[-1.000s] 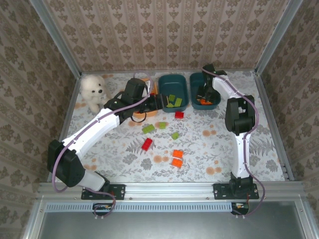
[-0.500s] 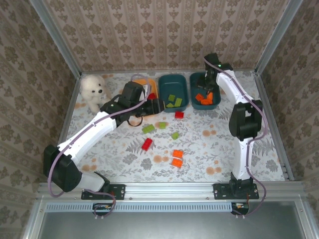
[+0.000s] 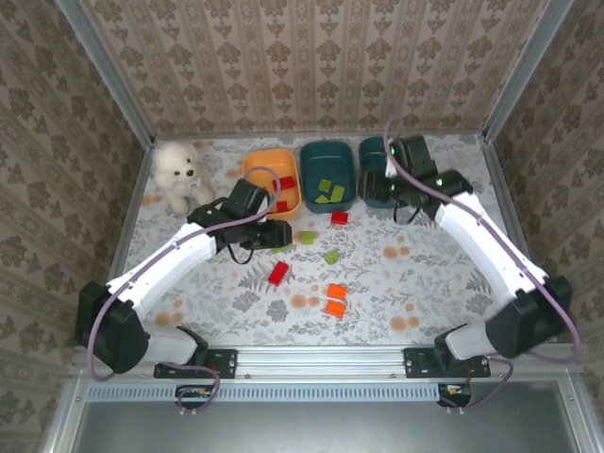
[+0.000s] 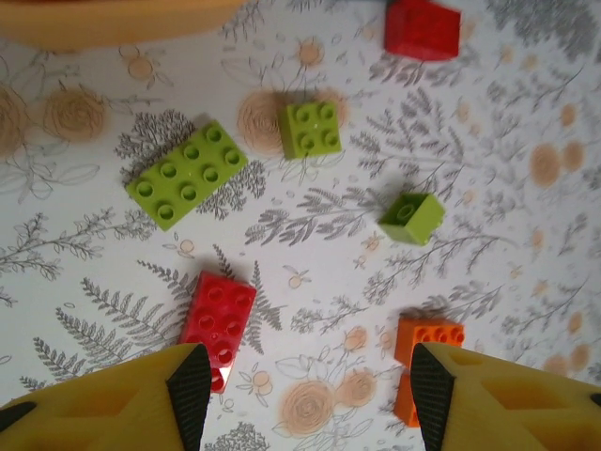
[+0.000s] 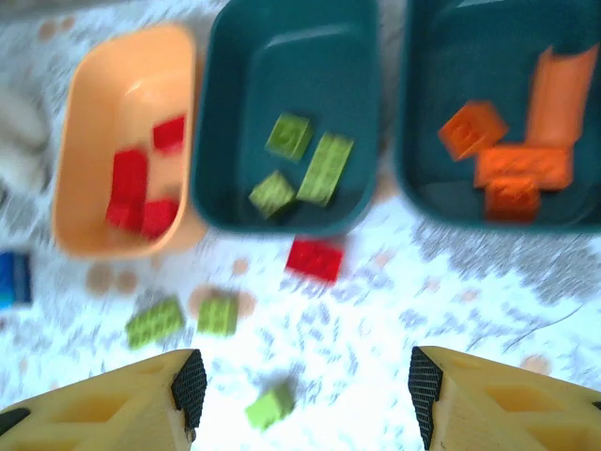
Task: Sort the legos into containers by color
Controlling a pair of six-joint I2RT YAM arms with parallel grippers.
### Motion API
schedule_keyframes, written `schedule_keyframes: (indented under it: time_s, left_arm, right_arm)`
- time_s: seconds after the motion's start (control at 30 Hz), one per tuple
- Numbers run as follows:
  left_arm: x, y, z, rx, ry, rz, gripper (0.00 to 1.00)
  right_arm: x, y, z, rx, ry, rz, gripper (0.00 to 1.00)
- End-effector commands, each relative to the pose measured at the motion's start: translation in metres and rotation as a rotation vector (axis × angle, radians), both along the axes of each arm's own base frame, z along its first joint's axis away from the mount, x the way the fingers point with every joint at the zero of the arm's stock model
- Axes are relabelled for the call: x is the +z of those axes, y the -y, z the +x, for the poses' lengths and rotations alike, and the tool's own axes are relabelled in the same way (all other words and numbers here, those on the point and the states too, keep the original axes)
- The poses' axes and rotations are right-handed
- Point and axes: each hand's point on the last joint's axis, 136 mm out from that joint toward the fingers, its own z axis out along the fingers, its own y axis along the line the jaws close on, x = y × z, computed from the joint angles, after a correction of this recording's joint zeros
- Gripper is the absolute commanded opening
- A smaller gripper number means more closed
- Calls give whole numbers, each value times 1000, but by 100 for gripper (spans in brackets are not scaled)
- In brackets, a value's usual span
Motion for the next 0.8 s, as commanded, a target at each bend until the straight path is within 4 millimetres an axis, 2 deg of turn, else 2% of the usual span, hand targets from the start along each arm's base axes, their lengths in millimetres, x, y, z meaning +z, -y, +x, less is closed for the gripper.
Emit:
schedule_keyframes:
  time_s: [0.0,0.07,0.13,0.23,0.33,0.47,0.6,0.67,0.7,0.77]
  left_arm:
    - [-11,14,0,-78,30,64,61]
    - [-13,37,6,-124,86,106,61]
    - [-23,69,11,-180,139,162,61]
    - [-43,111,20,-206,202,233,66]
    - [-65,132,39,-144,199,258,71]
    - [-83,151,66,-102,218,315,76]
    - [-101,161,81,-97,214,381,81]
    - [-107,160,85,-84,214,406,84]
    - [-109,160,87,-77,214,414,91]
    - [-112,161,92,-69,207,410,96]
  right_arm:
    - [-10,-25,-43,92,8,116,63]
    - [-18,-26,-66,97,5,172,64]
    - [-21,-17,-83,58,3,209,66]
    - [-14,-3,-98,29,22,211,69]
    - [-1,5,-110,26,40,205,73]
    - [26,14,-127,35,100,227,83]
    - [44,21,-150,53,143,268,95]
    - [49,24,-158,56,148,279,96]
    - [50,26,-162,54,149,282,96]
    - [53,28,-166,50,152,287,96]
